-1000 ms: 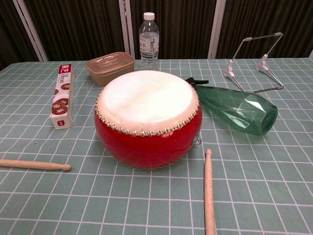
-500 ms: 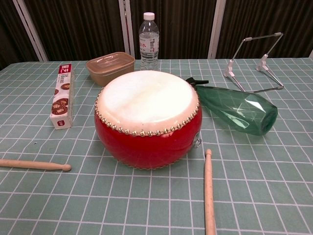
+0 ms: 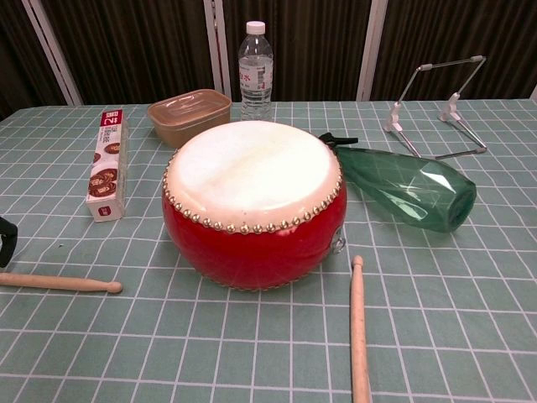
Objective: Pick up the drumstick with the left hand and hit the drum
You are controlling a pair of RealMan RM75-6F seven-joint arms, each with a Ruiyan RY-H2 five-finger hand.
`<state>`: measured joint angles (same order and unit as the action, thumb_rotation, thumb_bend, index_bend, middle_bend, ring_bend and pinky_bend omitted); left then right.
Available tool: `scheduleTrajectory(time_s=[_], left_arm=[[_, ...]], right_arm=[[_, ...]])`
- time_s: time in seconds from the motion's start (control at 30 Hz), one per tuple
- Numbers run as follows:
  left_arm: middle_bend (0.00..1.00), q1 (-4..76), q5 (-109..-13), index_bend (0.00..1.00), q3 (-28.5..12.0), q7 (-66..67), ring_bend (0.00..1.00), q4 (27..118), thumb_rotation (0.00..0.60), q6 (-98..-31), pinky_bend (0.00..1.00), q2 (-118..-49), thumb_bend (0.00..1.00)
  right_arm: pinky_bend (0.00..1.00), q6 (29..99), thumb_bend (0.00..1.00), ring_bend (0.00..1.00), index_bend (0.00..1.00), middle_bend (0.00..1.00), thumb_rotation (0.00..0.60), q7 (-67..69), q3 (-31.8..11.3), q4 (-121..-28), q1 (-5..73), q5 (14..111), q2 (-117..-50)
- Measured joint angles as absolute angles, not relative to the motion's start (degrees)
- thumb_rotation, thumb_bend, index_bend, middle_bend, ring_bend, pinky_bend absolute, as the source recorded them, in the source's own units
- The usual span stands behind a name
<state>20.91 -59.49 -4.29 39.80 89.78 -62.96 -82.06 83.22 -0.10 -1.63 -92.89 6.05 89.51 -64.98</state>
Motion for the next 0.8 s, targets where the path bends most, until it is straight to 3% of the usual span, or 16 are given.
scheduleTrajectory(time_s=[0.47,0.8], left_arm=[[1.0,21.58,-58.53,0.51,-2.49,40.03,1.0,86.68,0.6,-63.2,1.0,-85.16,0.31],[1.0,21.85,-58.42,0.7,-1.83,40.43,1.0,86.85,0.6,-63.92,1.0,-85.11,0.47]], right_arm=[[0.0,83.14,0.31,0.0,0.0,0.0,0.6,0.05,-1.57,-93.03,6.0,89.36,-64.96],[0.0,83.08,0.31,0.0,0.0,0.0,0.6,0.37,-1.71,-93.29,6.01,89.05,-64.84]])
